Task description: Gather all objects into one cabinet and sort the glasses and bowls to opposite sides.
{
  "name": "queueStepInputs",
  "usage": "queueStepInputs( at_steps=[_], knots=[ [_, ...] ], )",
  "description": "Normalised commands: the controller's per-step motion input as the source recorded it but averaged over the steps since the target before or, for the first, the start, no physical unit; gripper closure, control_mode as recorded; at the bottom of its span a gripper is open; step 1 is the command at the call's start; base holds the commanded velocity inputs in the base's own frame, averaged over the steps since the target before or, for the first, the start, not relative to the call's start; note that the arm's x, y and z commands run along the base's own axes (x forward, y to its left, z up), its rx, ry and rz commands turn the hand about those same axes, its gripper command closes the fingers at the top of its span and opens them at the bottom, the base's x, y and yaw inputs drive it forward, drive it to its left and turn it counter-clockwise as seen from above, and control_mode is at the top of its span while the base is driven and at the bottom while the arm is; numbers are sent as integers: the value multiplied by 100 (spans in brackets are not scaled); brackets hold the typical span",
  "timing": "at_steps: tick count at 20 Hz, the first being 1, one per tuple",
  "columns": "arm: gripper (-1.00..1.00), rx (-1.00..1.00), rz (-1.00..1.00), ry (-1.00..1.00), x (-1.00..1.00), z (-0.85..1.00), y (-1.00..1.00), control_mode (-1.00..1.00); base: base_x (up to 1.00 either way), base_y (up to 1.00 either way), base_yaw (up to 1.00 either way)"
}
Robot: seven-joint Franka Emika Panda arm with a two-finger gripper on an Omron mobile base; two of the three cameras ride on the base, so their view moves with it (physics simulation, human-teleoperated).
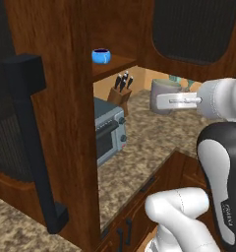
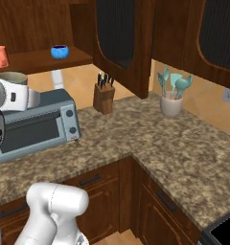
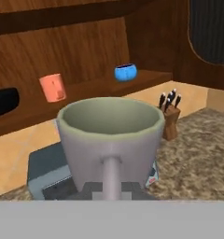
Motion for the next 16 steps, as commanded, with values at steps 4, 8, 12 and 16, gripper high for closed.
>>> queueStepInputs(
  at_steps=[4,8,12,16],
  knots=[
    [100,15,-8,-9,22,27,13,-100,0,0,0],
    [100,0,0,-8,20,68,9,-100,0,0,0],
    [100,-7,0,-3,2,86,0,-100,0,0,0],
    [100,-14,0,0,3,47,0,-100,0,0,0]
  ],
)
